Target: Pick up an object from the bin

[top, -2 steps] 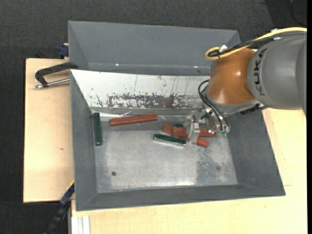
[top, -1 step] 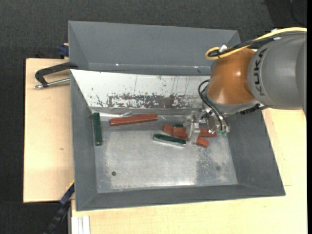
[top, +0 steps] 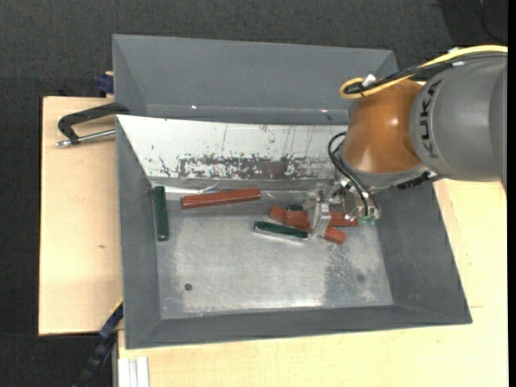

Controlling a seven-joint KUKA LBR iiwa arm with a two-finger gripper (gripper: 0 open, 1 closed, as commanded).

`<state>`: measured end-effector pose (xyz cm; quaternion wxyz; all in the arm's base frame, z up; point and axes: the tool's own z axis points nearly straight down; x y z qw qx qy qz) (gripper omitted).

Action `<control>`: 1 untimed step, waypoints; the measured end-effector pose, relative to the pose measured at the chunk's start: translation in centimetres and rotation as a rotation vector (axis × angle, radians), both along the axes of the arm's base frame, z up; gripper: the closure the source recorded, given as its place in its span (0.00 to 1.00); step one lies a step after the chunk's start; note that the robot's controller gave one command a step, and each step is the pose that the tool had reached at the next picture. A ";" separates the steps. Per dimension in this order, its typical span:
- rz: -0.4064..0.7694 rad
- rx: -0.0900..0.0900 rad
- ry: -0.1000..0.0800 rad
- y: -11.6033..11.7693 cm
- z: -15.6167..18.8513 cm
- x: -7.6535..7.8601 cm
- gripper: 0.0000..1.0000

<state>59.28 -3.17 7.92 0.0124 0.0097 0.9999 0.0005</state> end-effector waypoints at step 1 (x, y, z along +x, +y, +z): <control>0.314 -0.005 0.016 -2.6 13.9 -1.9 1.00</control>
Offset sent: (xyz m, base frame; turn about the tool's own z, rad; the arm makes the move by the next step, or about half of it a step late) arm 0.0000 0.0000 0.0000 0.0000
